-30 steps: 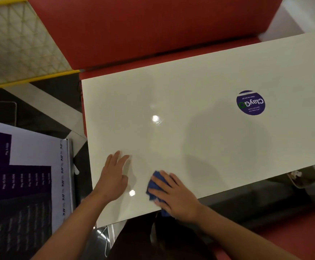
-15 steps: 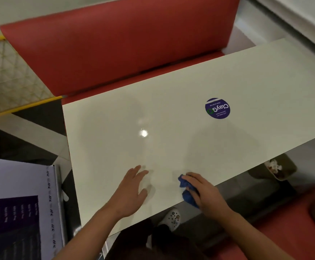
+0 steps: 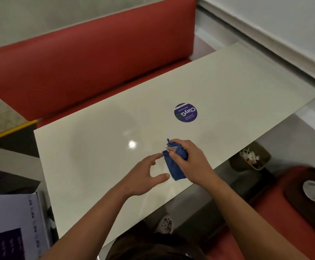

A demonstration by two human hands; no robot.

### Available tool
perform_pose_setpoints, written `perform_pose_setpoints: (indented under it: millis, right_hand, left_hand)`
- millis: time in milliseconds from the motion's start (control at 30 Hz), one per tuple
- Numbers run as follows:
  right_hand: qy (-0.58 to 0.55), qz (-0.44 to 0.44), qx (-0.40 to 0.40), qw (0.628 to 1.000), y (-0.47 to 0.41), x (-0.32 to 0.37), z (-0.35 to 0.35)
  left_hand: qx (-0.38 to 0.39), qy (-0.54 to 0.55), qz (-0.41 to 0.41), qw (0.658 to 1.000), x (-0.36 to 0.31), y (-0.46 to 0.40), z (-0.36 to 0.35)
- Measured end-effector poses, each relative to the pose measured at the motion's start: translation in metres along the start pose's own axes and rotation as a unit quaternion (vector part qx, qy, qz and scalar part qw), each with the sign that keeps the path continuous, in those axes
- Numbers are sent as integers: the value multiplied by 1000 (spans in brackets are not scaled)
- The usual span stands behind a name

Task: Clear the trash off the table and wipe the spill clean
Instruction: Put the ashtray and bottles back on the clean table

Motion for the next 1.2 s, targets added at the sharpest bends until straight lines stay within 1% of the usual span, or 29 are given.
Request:
perform_pose_setpoints:
  millis: [133,200,300,467,700,800,900,967,1033,1200]
  right_hand:
    - [-47,-42,-15,998,-3,-7,25]
    - [-53,-47,-27,997,-1,-11,39]
    - [-59,-62,-47,995,1,-20,62]
    - [-113,-96,-103,984,-2,-36,109]
    - [-151,-143,-158,965,-18,-65,175]
    - [-168,-171,-153,959,-29,-84,208]
    - [-153,-199,-149,956,-42,-103,245]
    - [-150,-210,-149,955,-51,-116,271]
    - [-170,-218,-153,949,-61,-127,296]
    - [-167,-220,-184,943,-76,-146,356]
  left_hand:
    - [-6,66,-26,997,-18,-35,-15]
    - [11,103,-35,994,-29,-53,-26]
    - [44,112,-52,991,-43,-81,-42]
    - [60,171,-52,982,-63,-126,-63]
    - [138,173,-67,973,-92,-194,-108]
    - [146,200,-71,966,-106,-229,-125]
    - [154,221,-73,960,-123,-267,-138]
    - [164,220,-80,958,-136,-294,-144]
    - [167,218,-83,958,-149,-323,-151]
    - [176,185,-107,961,-183,-385,-168]
Point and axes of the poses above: each hand's wrist, its own y-axis away from the middle knuckle, its own z-axis out of the back of the hand, x = y × z, the point moved 5 cm from there along -y, towards the middle knuckle, and after that the axes turned 14 degrees about -z, right-handed, at the moved point
